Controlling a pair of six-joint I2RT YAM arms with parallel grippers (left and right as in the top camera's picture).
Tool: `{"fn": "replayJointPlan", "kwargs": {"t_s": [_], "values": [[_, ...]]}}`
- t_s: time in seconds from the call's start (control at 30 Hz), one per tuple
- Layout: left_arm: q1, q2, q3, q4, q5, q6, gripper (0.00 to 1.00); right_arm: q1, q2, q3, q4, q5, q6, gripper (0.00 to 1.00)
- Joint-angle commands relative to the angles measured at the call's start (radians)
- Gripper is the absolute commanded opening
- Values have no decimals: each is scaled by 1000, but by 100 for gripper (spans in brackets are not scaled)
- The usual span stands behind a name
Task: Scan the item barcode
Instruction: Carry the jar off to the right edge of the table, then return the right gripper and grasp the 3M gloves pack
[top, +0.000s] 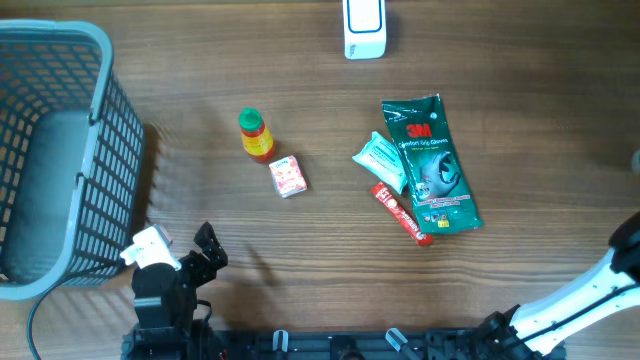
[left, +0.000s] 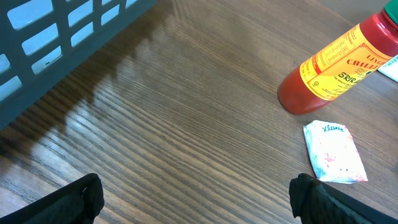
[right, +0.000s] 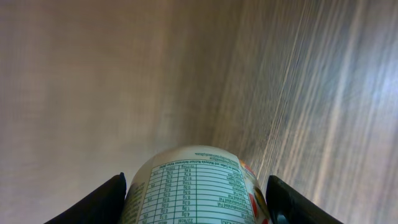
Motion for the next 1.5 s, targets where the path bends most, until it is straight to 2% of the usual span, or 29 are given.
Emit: {"fn": "replayJointPlan", "kwargs": {"t_s": [0.0,0.07,0.1,0.17,0.3,0.4,0.57,0.7,0.9,1.03,1.07,1.13,1.3,1.47], "values": [[1,-5,-5,2,-17,1,100,-27,77,3,7,-71,46,55],[1,-5,-5,2,-17,1,100,-39,79,4,19,-67,43,57],[1,-5,-5,2,-17,1,100,-42,74,12,19,-68,40,61],[1,-5,-5,2,-17,1,100,-48,61,64,-21,-68,22,99],[1,-5,-5,2,-17,1,100,-44,16,193,-140,-69,10,100],[1,-5,-5,2,-17,1,100,-23,-81,294,-269,-93,8,100],[1,-5,-5,2,-17,1,100,76,-249,298,-345,-150,26,100],[1,-5,-5,2,-17,1,100,275,-368,298,-437,-84,21,100],[1,-5,-5,2,-17,1,100,724,-438,291,-649,58,-46,100],[1,-5,-5,2,-17,1,100,1001,-437,177,-675,271,-53,100],[1,-5,-5,2,-17,1,100,1103,-437,105,-671,369,-39,100],[1,-5,-5,2,-17,1,100,1223,-437,-23,-641,435,-23,100],[1,-5,-5,2,-17,1,100,1349,-437,-319,-468,431,-41,100],[1,-5,-5,2,-17,1,100,1438,-436,-496,-312,584,-57,100]]}}
